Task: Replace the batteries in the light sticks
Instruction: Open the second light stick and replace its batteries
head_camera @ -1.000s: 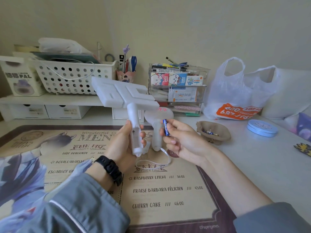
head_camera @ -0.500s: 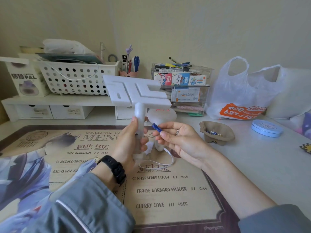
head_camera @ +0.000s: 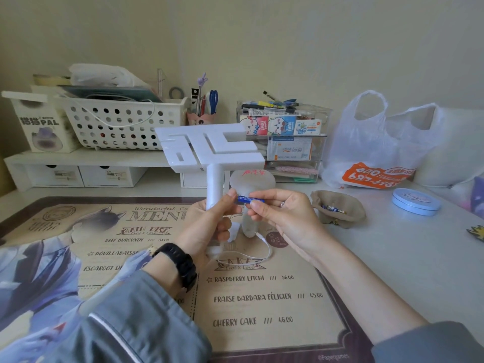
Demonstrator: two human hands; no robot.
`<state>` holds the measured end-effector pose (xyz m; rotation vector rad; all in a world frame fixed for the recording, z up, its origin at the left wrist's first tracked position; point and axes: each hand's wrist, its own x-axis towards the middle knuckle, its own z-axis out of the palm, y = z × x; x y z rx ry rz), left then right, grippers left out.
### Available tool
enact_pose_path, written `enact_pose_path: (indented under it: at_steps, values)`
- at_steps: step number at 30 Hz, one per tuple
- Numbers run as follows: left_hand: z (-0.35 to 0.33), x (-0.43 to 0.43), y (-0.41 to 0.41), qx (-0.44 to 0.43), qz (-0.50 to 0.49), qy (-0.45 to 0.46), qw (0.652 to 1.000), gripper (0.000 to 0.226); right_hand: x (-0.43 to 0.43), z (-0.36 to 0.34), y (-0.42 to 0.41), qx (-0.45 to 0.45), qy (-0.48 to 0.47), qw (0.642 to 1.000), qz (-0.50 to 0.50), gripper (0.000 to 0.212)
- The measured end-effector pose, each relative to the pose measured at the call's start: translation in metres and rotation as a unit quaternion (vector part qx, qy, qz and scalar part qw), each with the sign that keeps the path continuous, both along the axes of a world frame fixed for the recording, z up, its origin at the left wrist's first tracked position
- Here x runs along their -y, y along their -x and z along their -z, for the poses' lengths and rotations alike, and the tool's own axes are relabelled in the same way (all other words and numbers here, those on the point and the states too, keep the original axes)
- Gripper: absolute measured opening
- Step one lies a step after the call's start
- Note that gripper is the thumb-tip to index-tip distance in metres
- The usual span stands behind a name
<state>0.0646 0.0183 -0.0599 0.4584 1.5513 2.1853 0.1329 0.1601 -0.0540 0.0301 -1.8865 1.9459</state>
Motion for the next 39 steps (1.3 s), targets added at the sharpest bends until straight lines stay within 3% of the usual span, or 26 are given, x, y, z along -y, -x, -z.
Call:
enact_pose_path:
  at_steps: [12, 27, 39]
  values:
    - [0.0066, -0.0027, 0.0027, -0.018, 0.014, 0.024, 0.999, 0.017, -0.0003, 0.0, 0.0007, -0.003, -0.06, 0.998, 0.031, 0.02]
    - [0.004, 0.0008, 0.0017, -0.034, 0.013, 0.015, 0.999, 0.016, -0.0014, 0.0023, 0.0044, 0.001, -0.033, 0.999, 0.017, 0.033]
    - [0.0051, -0.0025, 0.0015, -0.047, -0.006, 0.028, 0.998, 0.026, 0.0011, 0.0029, 0.0038, -0.006, -0.023, 1.0, 0.008, 0.024]
